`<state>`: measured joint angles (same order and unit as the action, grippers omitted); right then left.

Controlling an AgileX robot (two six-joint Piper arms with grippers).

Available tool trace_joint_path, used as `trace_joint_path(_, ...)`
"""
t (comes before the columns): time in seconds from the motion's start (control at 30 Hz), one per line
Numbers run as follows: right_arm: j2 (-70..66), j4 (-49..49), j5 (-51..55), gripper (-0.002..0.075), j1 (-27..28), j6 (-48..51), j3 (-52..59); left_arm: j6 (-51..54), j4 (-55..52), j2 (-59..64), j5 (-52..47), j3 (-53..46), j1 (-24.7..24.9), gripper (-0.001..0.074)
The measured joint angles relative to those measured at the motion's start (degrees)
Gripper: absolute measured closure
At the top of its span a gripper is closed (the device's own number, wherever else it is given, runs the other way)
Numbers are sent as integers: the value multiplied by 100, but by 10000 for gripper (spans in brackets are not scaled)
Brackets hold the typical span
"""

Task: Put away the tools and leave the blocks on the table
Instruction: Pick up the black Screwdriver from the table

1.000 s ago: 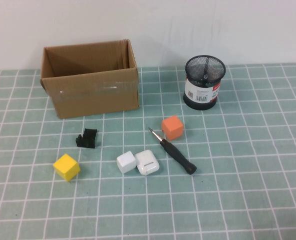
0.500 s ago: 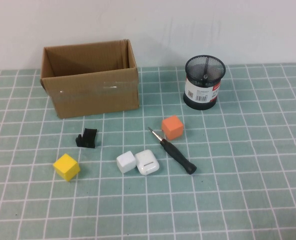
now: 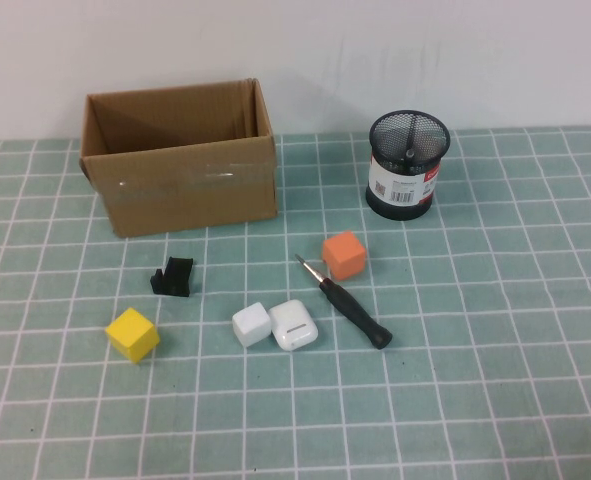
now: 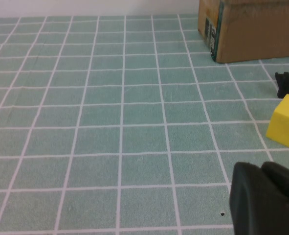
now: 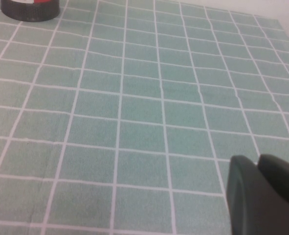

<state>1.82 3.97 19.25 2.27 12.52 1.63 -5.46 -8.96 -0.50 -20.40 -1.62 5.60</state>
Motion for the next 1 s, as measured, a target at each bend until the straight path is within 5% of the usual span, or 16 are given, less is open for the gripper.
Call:
trace_joint_path(0.87, 0, -11, -94, 733, 0, 4, 0, -10, 0, 0, 0, 0, -13, 735)
trace_joint_path(1.0, 0, 1190, -520, 733, 0, -177, 0, -10, 0, 0, 0, 0, -13, 735)
